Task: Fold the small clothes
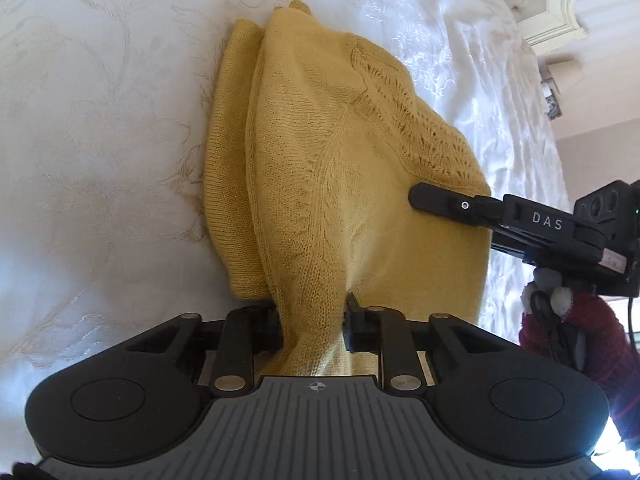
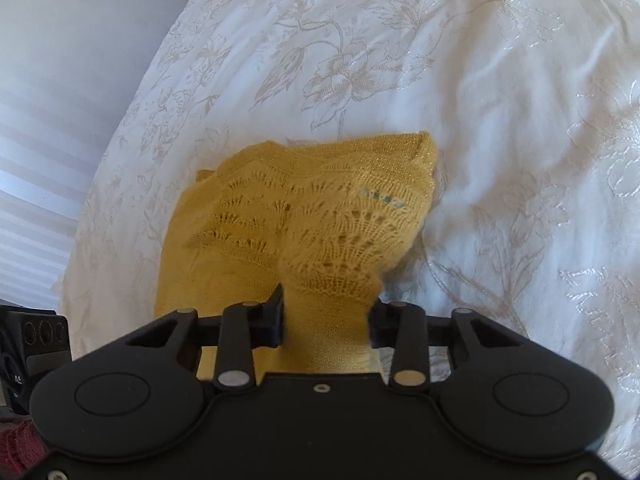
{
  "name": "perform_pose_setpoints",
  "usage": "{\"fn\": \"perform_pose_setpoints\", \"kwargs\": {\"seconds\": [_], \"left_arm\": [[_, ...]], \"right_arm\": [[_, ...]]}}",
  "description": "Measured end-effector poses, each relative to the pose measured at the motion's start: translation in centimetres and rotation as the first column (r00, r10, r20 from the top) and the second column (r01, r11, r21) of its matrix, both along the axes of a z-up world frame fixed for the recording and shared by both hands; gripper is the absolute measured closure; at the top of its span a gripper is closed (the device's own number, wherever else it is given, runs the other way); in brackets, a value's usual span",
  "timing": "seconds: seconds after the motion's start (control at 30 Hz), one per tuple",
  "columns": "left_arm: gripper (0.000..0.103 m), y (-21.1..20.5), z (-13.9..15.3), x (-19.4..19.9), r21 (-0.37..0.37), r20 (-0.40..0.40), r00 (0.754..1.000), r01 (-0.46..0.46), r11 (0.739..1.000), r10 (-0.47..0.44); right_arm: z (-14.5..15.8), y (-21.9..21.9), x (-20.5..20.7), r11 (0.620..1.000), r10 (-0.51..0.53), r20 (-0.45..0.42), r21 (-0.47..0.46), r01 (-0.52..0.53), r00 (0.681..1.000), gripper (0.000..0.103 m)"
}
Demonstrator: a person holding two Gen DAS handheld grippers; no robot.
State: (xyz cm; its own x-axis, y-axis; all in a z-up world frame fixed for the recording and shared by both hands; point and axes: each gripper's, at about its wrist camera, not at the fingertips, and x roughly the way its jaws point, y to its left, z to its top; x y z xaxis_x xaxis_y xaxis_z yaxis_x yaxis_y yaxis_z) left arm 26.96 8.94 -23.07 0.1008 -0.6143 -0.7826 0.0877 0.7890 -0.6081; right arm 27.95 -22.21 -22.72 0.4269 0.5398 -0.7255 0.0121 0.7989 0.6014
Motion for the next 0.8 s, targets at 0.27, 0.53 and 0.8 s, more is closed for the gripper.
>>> {"fn": "perform_pose_setpoints", "kwargs": {"seconds": [0.27,0.53,0.8], "left_arm": [[0.085,-1.1,4.3,-2.9,-0.058,0.065,0.998,-0.008,0.998,0.012],[0.085,-3.4,8.3,-11.2,-0.063,0.121,0.992,0.042,0.997,-0.034],[0.078,-6.5,6.8,-19.6,0.091,0.085,0.996,0.018,0.996,-0.026]], "right_arm": [[6.0,1.5,-4.6,0.999,-0.034,0.098,-0.026,0.037,0.995,0.064],[10.0,0.6,-13.8,0.999,-0.024,0.136,0.028,0.02,0.99,0.065],[8.4,-3.2,-21.9,0.988,-0.005,0.092,-0.153,0.019,0.996,0.058]]}}
